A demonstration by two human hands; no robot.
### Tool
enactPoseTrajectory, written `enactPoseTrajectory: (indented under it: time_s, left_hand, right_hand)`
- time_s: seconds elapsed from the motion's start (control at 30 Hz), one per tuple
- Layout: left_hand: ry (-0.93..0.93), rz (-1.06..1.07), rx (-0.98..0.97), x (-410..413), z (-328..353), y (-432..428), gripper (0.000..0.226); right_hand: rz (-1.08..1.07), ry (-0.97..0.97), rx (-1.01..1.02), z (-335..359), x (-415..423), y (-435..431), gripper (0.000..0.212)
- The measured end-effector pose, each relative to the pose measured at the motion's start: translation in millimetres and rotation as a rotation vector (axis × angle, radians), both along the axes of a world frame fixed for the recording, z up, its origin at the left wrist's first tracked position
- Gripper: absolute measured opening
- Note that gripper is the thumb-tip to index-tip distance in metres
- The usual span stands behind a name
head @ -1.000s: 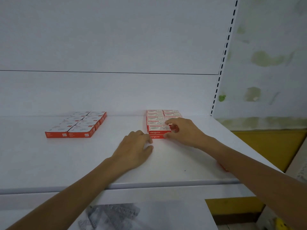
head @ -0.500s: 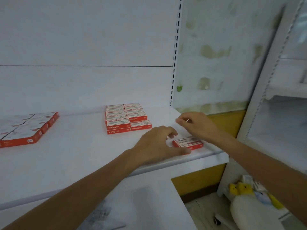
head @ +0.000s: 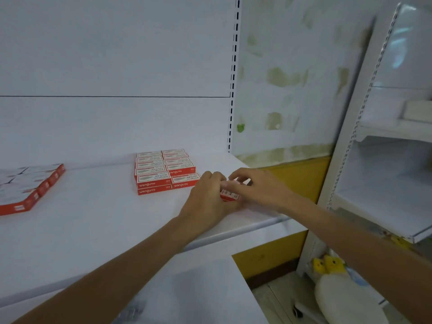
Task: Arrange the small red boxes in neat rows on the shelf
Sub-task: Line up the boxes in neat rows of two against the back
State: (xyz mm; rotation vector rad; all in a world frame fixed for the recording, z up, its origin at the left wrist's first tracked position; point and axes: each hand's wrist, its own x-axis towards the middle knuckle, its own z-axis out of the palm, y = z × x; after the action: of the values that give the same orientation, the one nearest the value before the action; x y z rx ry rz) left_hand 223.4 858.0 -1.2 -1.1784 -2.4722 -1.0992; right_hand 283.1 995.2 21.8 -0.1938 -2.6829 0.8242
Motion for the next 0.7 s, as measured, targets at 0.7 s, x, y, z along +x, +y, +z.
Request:
enactPoseTrajectory:
  time_s: [0.7]
  left_hand:
    - [0.023,0.157,0.122,-24,14,-33,0.079]
  right_hand:
    - [0.17,0.086,-0.005,15,-34,-24,0.079]
